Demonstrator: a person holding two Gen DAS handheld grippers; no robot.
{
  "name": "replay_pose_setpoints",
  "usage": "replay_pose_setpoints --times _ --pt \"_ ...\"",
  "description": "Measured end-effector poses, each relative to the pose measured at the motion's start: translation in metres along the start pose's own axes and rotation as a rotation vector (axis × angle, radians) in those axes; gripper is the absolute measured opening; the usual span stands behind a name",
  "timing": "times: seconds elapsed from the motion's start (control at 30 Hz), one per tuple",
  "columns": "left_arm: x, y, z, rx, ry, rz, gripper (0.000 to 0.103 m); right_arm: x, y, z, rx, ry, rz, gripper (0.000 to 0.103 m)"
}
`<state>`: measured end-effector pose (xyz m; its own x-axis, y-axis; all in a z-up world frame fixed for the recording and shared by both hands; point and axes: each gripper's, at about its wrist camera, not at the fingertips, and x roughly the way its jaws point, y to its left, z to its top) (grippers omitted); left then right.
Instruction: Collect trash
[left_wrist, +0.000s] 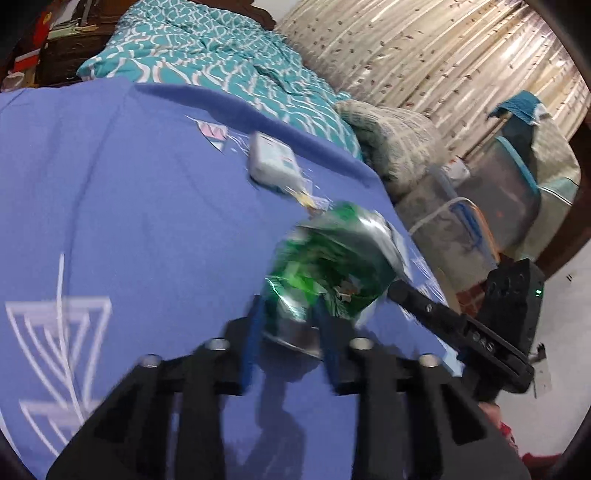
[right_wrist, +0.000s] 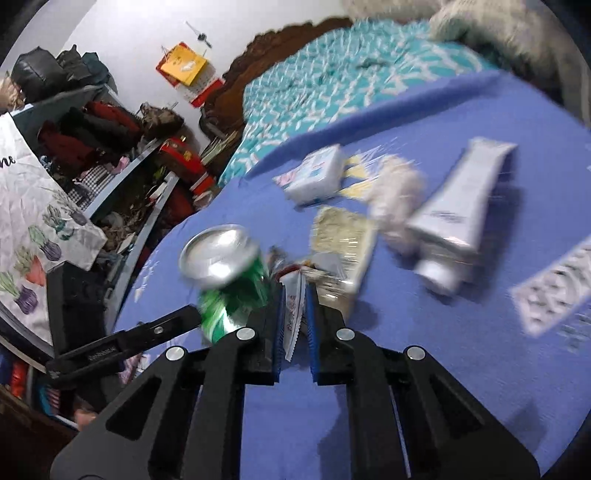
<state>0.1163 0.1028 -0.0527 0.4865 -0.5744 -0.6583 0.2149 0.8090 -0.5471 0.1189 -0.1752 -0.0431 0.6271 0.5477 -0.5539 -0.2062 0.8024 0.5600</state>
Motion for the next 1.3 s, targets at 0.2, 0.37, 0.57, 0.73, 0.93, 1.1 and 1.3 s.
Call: replay_pose_setpoints --times 0.2,0.37,0.57,0.73,0.93,1.1,1.3 --pt "-0.009 -0.032 -0.015 0.126 0.005 0.031 0.065 -0.045 -0.044 -0.016 0.046 -0.051 -0.08 0.013" --pt "-0.011 -0.054 0.0 0.24 -0.032 0.064 0.072 -0.06 -0.075 -0.027 0.169 -0.041 -0.038 0.016" --pt "-0.004 -0.074 -0.008 0.235 0.04 -0.014 0.073 -0.067 -0.07 -0.038 0.16 -0.054 -0.06 0.034" --pt "-0.019 -0.075 -0.038 0.223 0.053 -0.038 0.085 -0.051 -0.048 -0.056 0.097 -0.017 -0.078 0.037" --pt "-0.024 -0.064 -0.059 0.175 0.116 -0.085 0.088 -0.058 -0.042 -0.057 0.067 0.005 -0.018 0.037" --pt "-0.003 -0.068 -0.06 0.244 0.209 -0.113 0.088 -0.077 -0.041 -0.068 0.032 0.049 0.063 0.037" --pt "0.043 -0.071 -0.046 0.333 0.406 -0.194 0.088 -0.085 -0.043 -0.101 0.026 0.199 0.201 0.038"
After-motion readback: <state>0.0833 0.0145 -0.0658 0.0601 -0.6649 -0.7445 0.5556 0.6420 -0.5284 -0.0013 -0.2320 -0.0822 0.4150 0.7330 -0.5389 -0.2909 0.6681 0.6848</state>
